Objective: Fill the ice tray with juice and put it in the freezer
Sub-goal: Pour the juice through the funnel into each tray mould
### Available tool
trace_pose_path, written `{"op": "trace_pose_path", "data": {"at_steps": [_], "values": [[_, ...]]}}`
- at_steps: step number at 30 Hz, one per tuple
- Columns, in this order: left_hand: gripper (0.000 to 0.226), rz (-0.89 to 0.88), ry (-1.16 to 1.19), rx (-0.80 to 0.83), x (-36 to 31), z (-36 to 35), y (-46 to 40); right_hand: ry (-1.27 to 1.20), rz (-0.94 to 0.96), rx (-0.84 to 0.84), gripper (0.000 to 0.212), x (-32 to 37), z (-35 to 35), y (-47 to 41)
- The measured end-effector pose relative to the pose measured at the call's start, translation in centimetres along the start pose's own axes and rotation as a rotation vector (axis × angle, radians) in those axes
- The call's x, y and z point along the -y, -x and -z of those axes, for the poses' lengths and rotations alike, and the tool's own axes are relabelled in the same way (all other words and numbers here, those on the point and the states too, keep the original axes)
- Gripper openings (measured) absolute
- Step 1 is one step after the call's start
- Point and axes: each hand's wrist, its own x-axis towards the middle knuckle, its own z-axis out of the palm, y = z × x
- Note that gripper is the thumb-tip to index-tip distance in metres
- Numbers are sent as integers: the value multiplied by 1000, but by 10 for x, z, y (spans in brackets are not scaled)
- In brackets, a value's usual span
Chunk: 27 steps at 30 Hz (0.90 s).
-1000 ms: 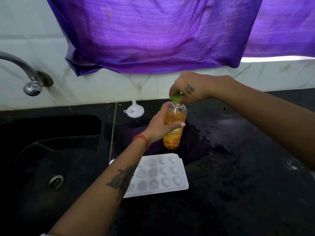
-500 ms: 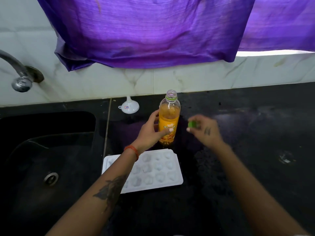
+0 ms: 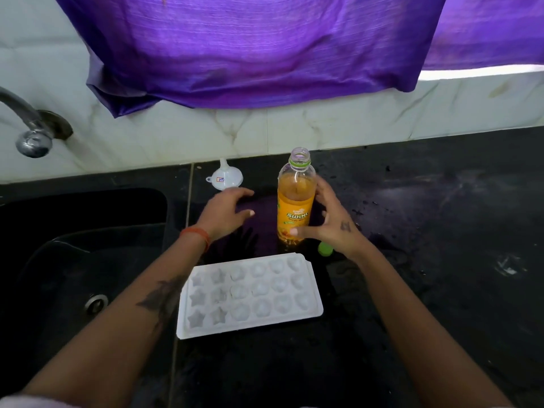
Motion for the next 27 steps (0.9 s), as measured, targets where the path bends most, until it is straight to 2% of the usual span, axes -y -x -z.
{"op": "trace_pose_path", "data": {"at_steps": [4, 8, 12, 15, 18, 22, 24, 27], "values": [[63, -189, -491, -22, 5, 19, -43, -131, 41, -123, 125, 10, -26, -14], [80, -245, -1070, 116, 8, 32, -86, -113, 61, -305, 113, 1, -40, -20], [71, -314, -1534, 318, 15, 30, -120, -64, 11, -354, 93, -10, -44, -23], [49, -297, -1638, 409, 15, 26, -138, -66, -11, -358, 89, -15, -45, -24], [23, -229, -1551, 480, 14, 26, -141, -53, -16, -359, 88, -17, -45, -25], [24, -108, -1218, 408, 23, 47, -137, -27, -27, -362, 87, -17, -46, -25], [33, -32, -846, 268, 33, 62, -129, -19, -24, -360, 89, -18, -46, -25], [52, 72, -129, 1, 45, 75, -93, 3, -4, -363, 94, -20, -44, -25]]}}
